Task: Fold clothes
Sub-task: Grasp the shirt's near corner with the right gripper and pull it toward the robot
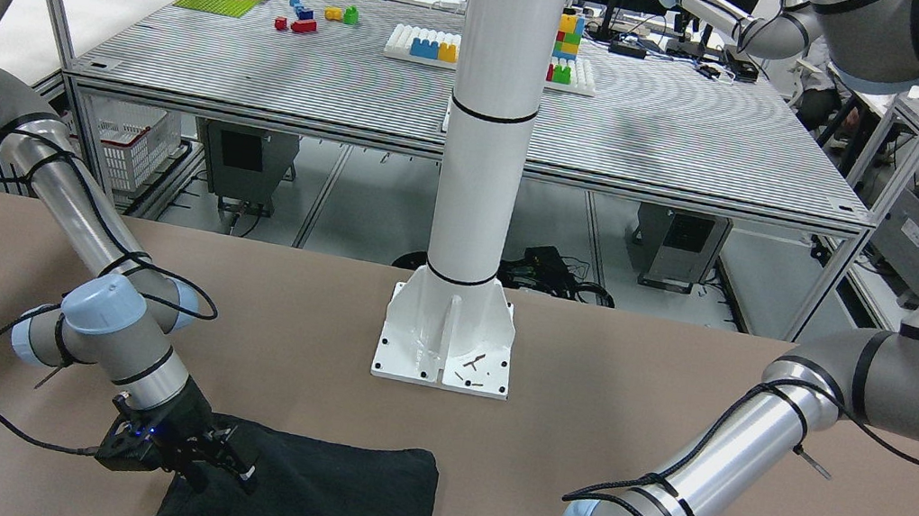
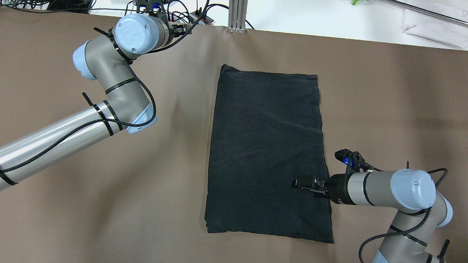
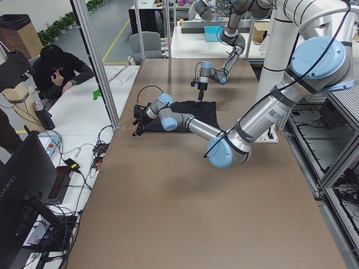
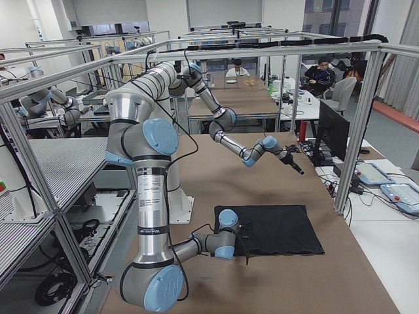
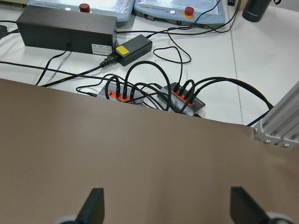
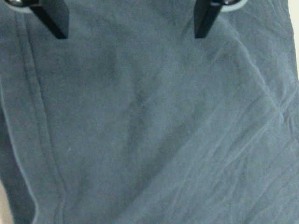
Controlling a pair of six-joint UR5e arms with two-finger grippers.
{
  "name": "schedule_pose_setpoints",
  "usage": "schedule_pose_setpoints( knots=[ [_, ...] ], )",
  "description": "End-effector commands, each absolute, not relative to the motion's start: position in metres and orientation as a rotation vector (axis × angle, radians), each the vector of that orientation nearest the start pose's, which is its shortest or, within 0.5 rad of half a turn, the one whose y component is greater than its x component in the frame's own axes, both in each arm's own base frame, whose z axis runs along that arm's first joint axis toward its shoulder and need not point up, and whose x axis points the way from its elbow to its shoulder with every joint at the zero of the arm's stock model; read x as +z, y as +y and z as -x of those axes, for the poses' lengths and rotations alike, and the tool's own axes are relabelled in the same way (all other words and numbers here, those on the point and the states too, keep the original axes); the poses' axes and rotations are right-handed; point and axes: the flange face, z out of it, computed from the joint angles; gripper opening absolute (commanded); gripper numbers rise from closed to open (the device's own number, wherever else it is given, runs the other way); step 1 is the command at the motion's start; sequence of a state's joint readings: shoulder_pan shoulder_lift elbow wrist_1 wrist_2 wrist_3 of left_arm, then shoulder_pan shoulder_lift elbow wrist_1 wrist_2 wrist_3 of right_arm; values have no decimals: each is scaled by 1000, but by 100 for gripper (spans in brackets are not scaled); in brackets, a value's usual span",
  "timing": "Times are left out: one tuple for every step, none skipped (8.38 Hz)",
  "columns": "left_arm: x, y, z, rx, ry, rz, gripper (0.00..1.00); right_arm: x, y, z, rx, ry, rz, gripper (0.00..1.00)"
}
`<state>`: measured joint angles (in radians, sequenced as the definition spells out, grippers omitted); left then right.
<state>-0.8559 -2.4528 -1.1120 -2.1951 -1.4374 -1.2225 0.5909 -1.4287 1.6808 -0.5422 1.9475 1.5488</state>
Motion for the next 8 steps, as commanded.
schedule_pose_setpoints(
  knots=[
    [235, -716, -428, -529, 803, -699, 94, 405, -405, 394, 247, -1317, -91, 94],
    [235, -716, -428, -529, 803, -699, 95, 409, -412, 390, 227, -1300, -128, 94],
    [234, -716, -428, -528, 805, -700, 95, 418, -418, 393, 196, -1273, -160, 94],
    [236, -716, -428, -529, 803, -699, 95, 418, -434, 397, 199, -1260, -211, 94],
    [237, -716, -427, -529, 802, -698, 95, 414, -446, 401, 204, -1262, -224, 94],
    [236, -715, -429, -527, 804, -699, 95, 414, -449, 402, 206, -1259, -224, 94],
    [236, -715, -430, -526, 804, -698, 95, 424, -449, 405, 211, -1245, -214, 94],
    [238, -715, -429, -527, 801, -697, 95, 432, -449, 409, 210, -1233, -203, 94]
  ],
)
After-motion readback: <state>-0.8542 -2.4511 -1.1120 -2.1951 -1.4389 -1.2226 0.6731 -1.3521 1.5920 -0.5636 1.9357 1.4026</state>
